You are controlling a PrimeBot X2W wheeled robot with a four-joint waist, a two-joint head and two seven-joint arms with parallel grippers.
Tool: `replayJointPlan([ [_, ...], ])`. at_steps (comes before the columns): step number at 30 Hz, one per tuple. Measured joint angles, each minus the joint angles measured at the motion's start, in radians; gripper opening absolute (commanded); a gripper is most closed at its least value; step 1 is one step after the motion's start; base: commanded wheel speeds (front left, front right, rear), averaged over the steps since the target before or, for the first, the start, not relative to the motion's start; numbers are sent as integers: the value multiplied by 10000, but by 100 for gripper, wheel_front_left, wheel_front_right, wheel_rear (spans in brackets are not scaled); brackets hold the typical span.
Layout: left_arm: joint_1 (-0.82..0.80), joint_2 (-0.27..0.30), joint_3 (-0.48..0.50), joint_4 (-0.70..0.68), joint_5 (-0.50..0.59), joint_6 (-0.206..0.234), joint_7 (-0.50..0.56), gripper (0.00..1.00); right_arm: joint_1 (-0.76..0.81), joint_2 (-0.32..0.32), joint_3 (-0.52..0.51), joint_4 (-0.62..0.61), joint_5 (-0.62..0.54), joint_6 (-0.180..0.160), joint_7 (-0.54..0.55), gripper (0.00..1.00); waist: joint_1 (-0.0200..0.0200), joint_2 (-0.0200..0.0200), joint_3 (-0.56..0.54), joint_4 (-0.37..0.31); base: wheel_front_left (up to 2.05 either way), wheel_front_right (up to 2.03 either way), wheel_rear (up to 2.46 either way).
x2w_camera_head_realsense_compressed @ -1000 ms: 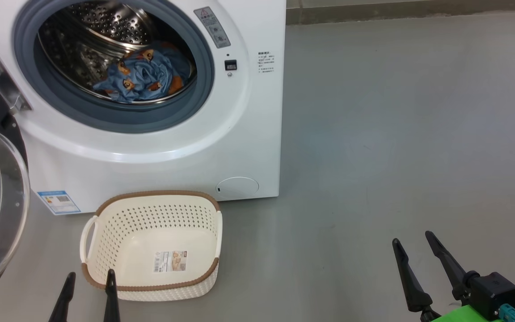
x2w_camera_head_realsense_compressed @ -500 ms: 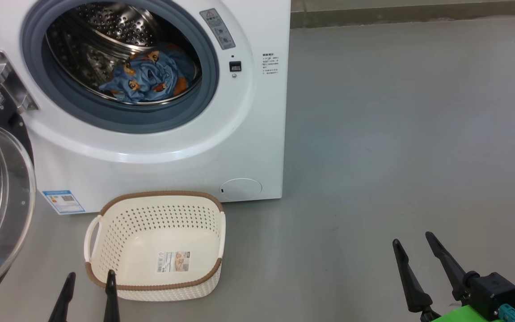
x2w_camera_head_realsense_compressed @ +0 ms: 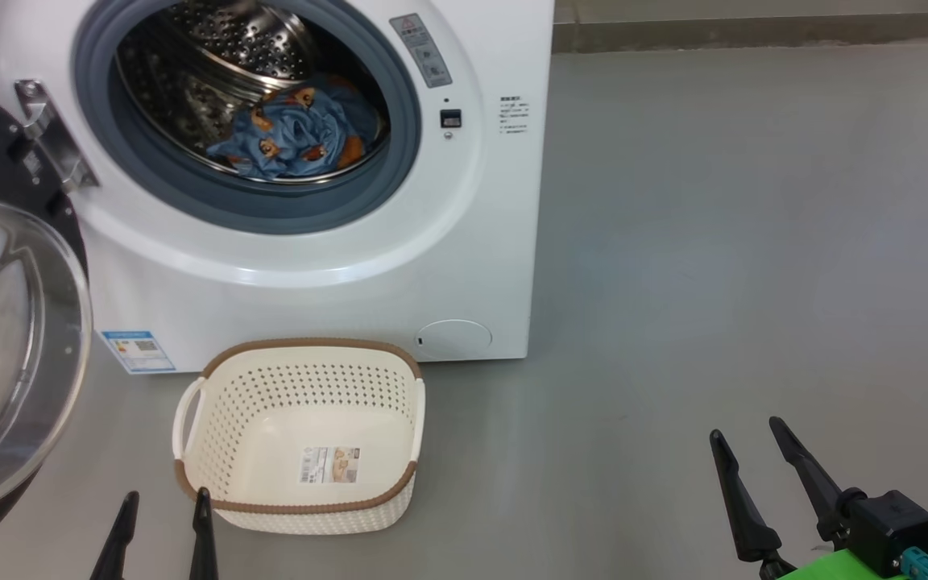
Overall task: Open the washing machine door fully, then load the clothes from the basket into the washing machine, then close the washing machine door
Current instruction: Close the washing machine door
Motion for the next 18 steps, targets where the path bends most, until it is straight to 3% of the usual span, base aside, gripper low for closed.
replayJointPlan([
  [18,-19,-71,-50,-88,0,151,-163,100,0,-105,-35,-268,-2,0,165,100,0,0,172,1863,0,0,0],
])
